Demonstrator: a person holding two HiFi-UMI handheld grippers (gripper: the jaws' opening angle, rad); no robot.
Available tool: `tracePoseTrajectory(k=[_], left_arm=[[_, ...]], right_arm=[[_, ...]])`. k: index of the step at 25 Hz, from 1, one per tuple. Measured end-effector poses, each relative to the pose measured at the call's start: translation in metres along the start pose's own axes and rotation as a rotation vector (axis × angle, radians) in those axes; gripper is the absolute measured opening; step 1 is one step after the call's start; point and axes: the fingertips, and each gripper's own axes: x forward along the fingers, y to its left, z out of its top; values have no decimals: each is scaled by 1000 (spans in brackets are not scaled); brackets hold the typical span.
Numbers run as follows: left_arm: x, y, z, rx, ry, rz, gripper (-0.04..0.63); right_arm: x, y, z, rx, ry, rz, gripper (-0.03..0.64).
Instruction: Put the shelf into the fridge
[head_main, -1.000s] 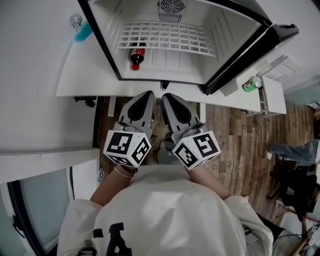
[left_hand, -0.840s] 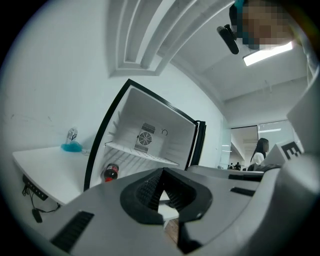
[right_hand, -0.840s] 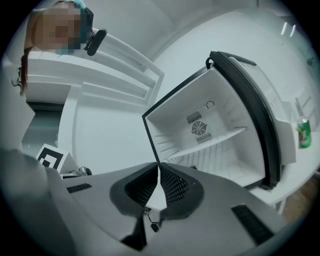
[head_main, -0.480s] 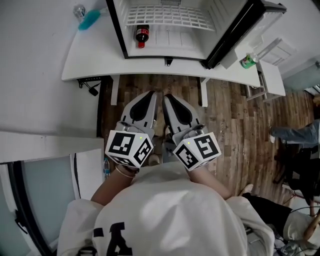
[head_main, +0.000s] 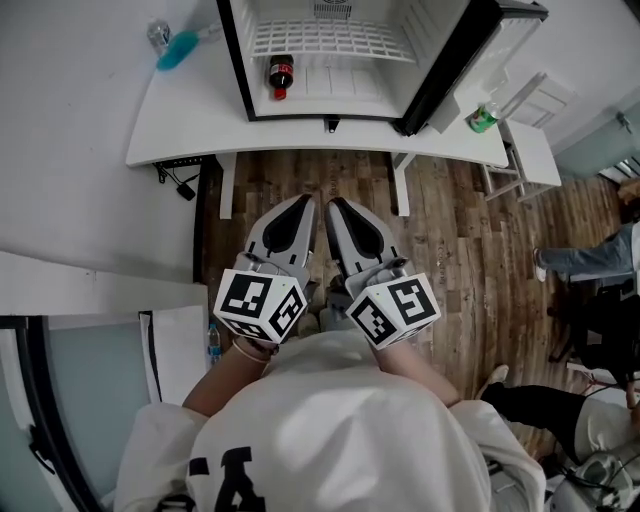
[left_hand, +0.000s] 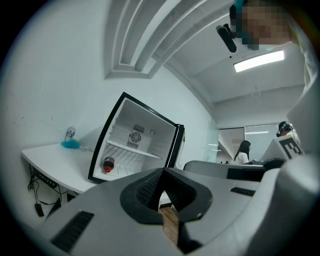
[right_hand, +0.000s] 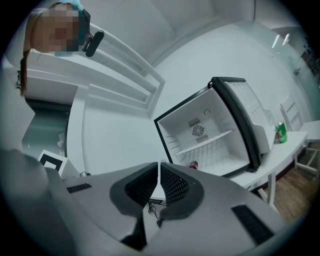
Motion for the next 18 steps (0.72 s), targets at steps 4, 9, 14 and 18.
tracePoseTrajectory(k=[4,9,14,18], left_arm=[[-7,-2,-4,10,-4,-4,5],[-19,-10,-9,12,-8,5,5],[-31,-23,3,39,-41,24,5],[-43,-42,0,32,-53,41,5]], right_arm=[[-11,0,-3,23,-9,-14,38],[-22,10,3,62,-39,29,37],[-34,19,8,42,-40,55,38],[-61,22,7,11,-22,63,38]])
